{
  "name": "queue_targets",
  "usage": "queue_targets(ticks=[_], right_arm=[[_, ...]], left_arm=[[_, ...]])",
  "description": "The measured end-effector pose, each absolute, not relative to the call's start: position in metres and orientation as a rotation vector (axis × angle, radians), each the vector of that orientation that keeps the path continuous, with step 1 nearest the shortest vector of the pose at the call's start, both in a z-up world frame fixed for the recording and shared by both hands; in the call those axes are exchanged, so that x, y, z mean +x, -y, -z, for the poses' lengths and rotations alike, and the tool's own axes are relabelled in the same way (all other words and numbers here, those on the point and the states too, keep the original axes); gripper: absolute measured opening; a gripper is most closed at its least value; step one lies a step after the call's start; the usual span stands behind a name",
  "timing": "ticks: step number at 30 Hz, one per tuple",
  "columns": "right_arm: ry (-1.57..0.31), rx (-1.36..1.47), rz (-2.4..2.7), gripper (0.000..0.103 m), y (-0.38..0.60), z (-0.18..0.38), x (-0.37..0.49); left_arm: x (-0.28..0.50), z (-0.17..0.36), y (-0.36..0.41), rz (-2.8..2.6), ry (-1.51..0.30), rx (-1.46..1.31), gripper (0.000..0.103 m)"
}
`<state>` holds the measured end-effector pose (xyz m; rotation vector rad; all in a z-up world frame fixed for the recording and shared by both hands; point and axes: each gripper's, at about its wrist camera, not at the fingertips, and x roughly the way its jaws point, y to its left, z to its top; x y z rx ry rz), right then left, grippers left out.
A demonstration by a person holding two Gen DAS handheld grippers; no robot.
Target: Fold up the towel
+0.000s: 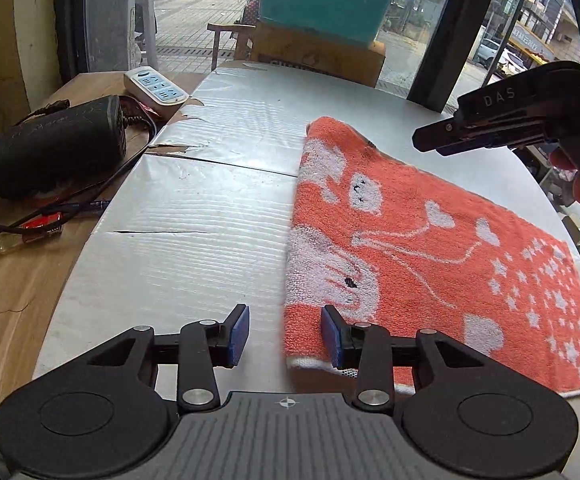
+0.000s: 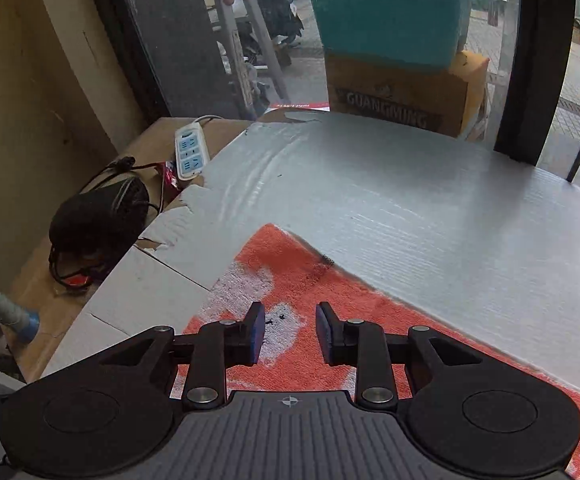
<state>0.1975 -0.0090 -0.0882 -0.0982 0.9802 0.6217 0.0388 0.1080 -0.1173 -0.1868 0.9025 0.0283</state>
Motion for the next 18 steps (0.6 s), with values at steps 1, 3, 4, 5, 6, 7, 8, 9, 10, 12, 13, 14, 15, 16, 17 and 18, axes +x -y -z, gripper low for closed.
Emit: queue_targets(ticks=[1, 3, 4, 5, 6, 7, 8, 9, 10, 12, 13, 14, 15, 16, 17, 18], right_arm=[[-1.006, -0.105, -0.617, 0.029, -0.011, 0.096, 0.204], [-1.030, -0.129, -0.592, 0.029, -0.040, 0.108, 0.213], [-1.032, -0.137, -0.576, 0.029, -0.048, 0.111, 0.216], [-1.034, -0.148, -0.551, 0.029, -0.057, 0.115, 0.220], [-1.034, -0.158, -0.524, 0.029, -0.064, 0.118, 0.223], [-1.036, -0.169, -0.499, 0.029, -0.070, 0.122, 0.227], [-1.041, -0.180, -0.478, 0.029, -0.074, 0.125, 0.228], [-1.050, -0.189, -0.461, 0.029, -0.077, 0.129, 0.230], [-1.060, -0.190, -0.455, 0.029, -0.078, 0.134, 0.232], [-1.056, -0.172, -0.467, 0.029, -0.077, 0.140, 0.232], [-1.055, -0.167, -0.478, 0.029, -0.075, 0.141, 0.233], [-1.053, -0.157, -0.496, 0.029, -0.073, 0.141, 0.233], [-1.050, -0.131, -0.529, 0.029, -0.069, 0.142, 0.234], [-1.049, -0.102, -0.555, 0.028, -0.064, 0.142, 0.236], [-1.049, -0.083, -0.566, 0.018, -0.058, 0.142, 0.237], [-1.050, -0.062, -0.574, 0.013, -0.051, 0.142, 0.238]], left_arm=[[0.040, 0.118, -0.106, -0.034, -0.908, -0.178, 0.042], [0.043, 0.121, -0.101, -0.038, -0.917, -0.150, 0.042], [0.044, 0.122, -0.099, -0.039, -0.921, -0.137, 0.042], [0.046, 0.122, -0.096, -0.037, -0.918, -0.125, 0.042], [0.047, 0.122, -0.094, -0.035, -0.915, -0.115, 0.042], [0.047, 0.122, -0.093, -0.032, -0.913, -0.111, 0.042], [0.048, 0.122, -0.092, -0.025, -0.914, -0.113, 0.041], [0.049, 0.122, -0.091, -0.018, -0.914, -0.116, 0.040], [0.049, 0.122, -0.090, -0.010, -0.914, -0.117, 0.040], [0.049, 0.122, -0.087, 0.016, -0.909, -0.113, 0.026], [0.048, 0.121, -0.085, 0.024, -0.907, -0.108, 0.023], [0.048, 0.120, -0.082, 0.026, -0.903, -0.100, 0.017], [0.048, 0.119, -0.080, 0.027, -0.896, -0.093, 0.010], [0.048, 0.117, -0.078, 0.031, -0.889, -0.091, 0.008], [0.047, 0.115, -0.076, 0.036, -0.882, -0.093, 0.008], [0.047, 0.113, -0.074, 0.042, -0.871, -0.095, 0.007]])
